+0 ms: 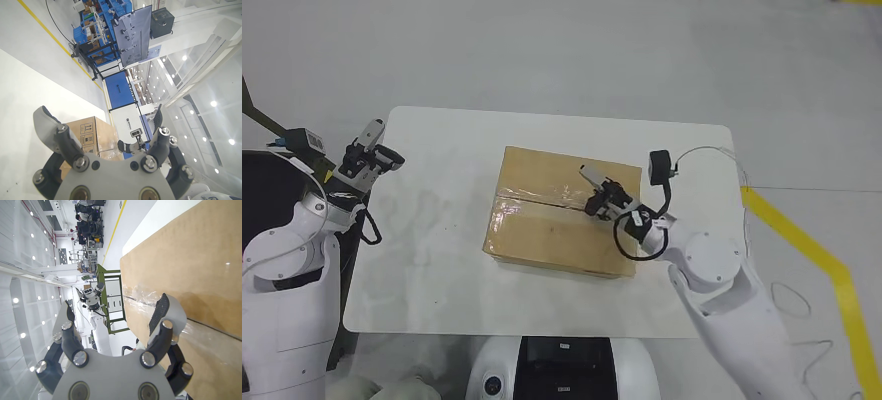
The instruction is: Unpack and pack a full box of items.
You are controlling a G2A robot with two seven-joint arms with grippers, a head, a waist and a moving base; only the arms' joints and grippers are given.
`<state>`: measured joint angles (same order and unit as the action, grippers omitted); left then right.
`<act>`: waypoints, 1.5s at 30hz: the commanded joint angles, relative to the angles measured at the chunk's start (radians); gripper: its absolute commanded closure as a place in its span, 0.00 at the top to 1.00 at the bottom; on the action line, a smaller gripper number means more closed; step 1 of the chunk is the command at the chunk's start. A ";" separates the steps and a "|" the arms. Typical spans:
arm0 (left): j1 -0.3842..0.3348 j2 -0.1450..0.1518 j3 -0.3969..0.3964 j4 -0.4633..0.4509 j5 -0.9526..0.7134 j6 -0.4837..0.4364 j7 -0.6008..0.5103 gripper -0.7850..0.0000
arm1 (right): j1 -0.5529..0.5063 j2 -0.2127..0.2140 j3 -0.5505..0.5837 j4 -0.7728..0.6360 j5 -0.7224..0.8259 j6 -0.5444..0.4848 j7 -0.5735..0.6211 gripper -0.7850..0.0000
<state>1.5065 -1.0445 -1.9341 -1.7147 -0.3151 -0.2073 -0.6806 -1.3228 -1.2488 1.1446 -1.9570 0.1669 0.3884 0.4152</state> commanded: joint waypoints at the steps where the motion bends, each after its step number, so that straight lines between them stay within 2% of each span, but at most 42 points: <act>1: 0.000 0.000 0.000 0.000 0.000 0.000 0.000 1.00 | -0.038 0.006 0.028 -0.036 -0.011 0.003 -0.004 1.00; 14: 0.000 0.000 0.000 0.000 0.000 0.000 0.000 1.00 | -0.196 0.033 0.165 -0.197 -0.053 -0.023 0.017 1.00; 19: 0.000 0.000 0.000 0.000 0.000 0.000 0.000 1.00 | -0.256 0.039 0.220 -0.233 -0.023 -0.099 0.021 1.00; 22: 0.000 0.000 0.000 0.000 0.000 0.000 0.000 1.00 | -0.250 0.040 0.219 -0.230 -0.007 -0.147 0.047 1.00; 25: 0.000 0.000 0.000 0.000 0.000 0.000 0.000 1.00 | -0.195 0.037 0.187 -0.189 0.016 -0.173 0.081 1.00; 30: 0.000 0.000 0.000 0.000 0.000 0.000 0.000 1.00 | -0.043 0.023 0.091 -0.066 0.066 -0.213 0.135 1.00; 34: 0.000 0.000 0.000 0.000 0.000 0.000 0.000 1.00 | 0.059 0.008 0.015 0.018 0.099 -0.264 0.141 1.00; 45: 0.000 0.000 0.000 0.000 0.000 0.000 0.000 1.00 | 0.325 -0.058 -0.225 0.259 0.187 -0.303 0.129 1.00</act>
<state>1.5065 -1.0445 -1.9341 -1.7147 -0.3151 -0.2073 -0.6806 -1.0229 -1.2994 0.9424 -1.7290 0.3462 0.0913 0.5540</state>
